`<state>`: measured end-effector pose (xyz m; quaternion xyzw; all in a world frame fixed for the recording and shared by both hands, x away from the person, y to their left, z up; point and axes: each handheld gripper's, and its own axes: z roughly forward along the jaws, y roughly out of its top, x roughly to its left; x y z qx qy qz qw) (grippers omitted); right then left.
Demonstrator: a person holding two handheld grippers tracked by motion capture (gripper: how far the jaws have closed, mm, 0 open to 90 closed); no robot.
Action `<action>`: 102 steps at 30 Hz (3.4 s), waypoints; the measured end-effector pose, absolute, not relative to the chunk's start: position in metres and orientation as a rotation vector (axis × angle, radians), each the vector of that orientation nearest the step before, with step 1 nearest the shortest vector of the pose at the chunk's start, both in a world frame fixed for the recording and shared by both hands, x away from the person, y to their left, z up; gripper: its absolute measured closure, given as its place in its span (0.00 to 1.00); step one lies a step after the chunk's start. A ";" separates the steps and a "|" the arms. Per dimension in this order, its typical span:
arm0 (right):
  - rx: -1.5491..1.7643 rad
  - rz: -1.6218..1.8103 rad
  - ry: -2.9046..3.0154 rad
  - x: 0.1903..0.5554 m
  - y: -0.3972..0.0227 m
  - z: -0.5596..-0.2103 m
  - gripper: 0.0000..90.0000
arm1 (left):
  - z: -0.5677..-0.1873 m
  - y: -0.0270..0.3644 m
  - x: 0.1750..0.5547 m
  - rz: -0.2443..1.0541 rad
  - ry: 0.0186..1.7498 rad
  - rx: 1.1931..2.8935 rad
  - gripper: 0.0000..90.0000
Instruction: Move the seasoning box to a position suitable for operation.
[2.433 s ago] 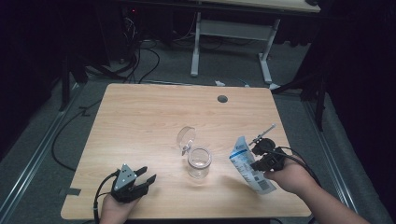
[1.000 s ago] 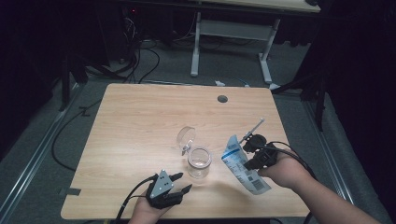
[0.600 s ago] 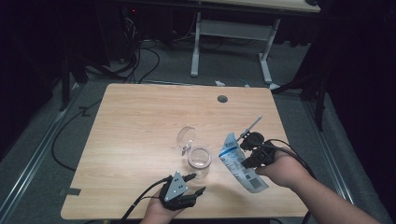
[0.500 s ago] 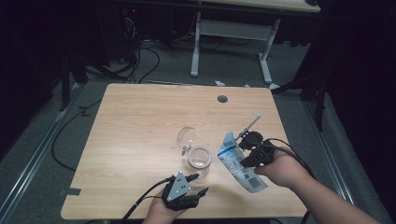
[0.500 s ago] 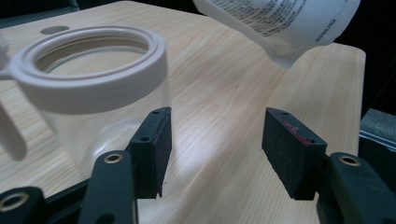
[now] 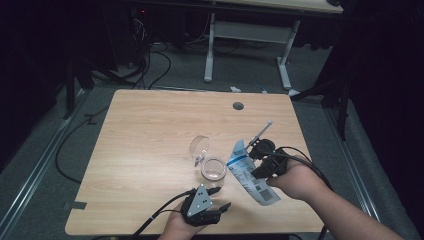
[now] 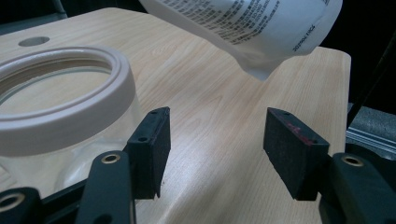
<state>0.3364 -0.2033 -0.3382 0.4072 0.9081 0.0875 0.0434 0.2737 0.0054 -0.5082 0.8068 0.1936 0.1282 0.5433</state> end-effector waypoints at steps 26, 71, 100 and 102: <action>1.164 0.299 2.827 0.330 -0.168 -0.331 1.00 | -0.515 -0.030 0.271 0.297 0.416 1.900 0.37; 1.196 0.384 2.764 0.333 -0.166 -0.336 0.99 | -0.506 -0.045 0.265 0.324 0.478 1.914 0.64; 1.183 0.401 2.733 0.341 -0.163 -0.337 1.00 | -0.499 -0.052 0.271 0.333 0.455 1.928 0.65; 1.175 0.402 2.735 0.343 -0.162 -0.337 1.00 | -0.498 -0.053 0.271 0.341 0.448 1.933 0.65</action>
